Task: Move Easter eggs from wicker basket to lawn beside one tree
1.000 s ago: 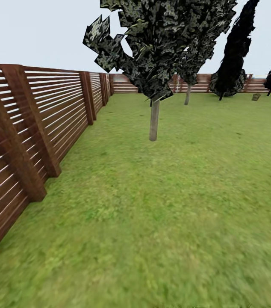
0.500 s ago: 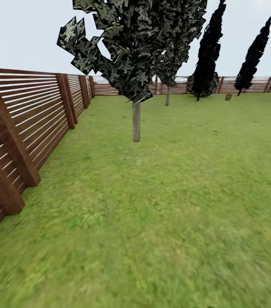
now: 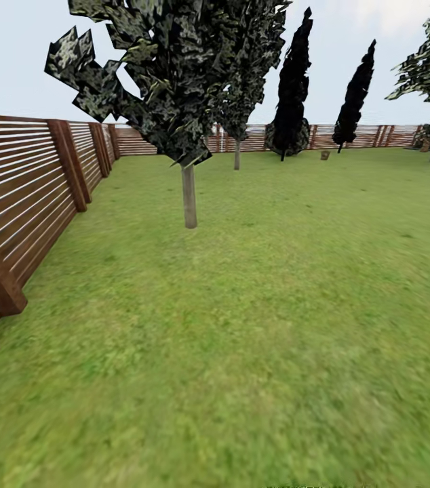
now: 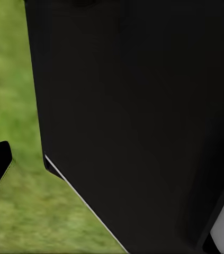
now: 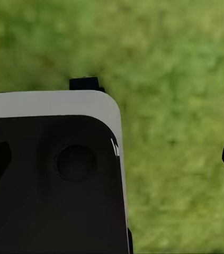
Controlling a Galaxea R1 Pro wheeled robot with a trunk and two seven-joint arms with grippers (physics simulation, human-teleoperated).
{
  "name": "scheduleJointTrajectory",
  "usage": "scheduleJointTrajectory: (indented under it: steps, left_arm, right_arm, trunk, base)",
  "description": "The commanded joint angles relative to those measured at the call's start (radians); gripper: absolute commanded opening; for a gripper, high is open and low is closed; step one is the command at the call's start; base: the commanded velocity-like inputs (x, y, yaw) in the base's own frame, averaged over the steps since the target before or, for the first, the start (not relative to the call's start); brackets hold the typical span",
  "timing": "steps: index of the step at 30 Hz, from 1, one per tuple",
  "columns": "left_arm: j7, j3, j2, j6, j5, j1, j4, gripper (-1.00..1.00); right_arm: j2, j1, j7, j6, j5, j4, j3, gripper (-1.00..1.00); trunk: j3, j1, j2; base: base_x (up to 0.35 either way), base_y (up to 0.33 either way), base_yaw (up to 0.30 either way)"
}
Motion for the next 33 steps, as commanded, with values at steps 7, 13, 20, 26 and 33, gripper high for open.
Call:
scheduleJointTrajectory:
  steps: [7, 13, 20, 26, 33]
  left_arm:
    - [-0.001, 0.001, 0.000, 0.000, 0.003, 0.001, -0.002, 1.00]
    - [-0.001, 0.001, 0.000, 0.000, 0.004, 0.001, -0.002, 1.00]
    - [-0.001, 0.001, 0.000, 0.000, 0.003, 0.001, -0.002, 1.00]
    - [-0.001, 0.001, 0.000, -0.001, 0.003, 0.001, -0.002, 1.00]
    - [-0.001, 0.001, 0.000, 0.000, 0.004, 0.001, -0.002, 1.00]
  right_arm:
    - [-0.001, -0.001, 0.000, -0.004, -0.006, 0.001, -0.005, 1.00]
    - [0.000, -0.001, -0.002, -0.003, -0.002, 0.001, -0.004, 1.00]
    - [-0.001, -0.001, -0.005, -0.002, -0.008, 0.002, -0.003, 1.00]
    - [-0.002, -0.001, -0.001, -0.003, -0.010, 0.001, -0.005, 1.00]
    - [-0.004, -0.001, 0.000, -0.003, -0.012, 0.001, -0.008, 1.00]
  trunk:
    - [0.005, 0.000, 0.000]
    - [0.011, 0.000, 0.000]
    - [0.017, 0.000, 0.000]
    - [0.022, 0.000, 0.000]
    - [0.022, 0.000, 0.000]
  base:
    - [0.000, 0.000, -0.269]
    - [0.000, 0.000, -0.268]
    - [0.000, 0.000, -0.259]
    - [0.000, 0.000, -0.259]
    - [0.000, 0.000, -0.290]
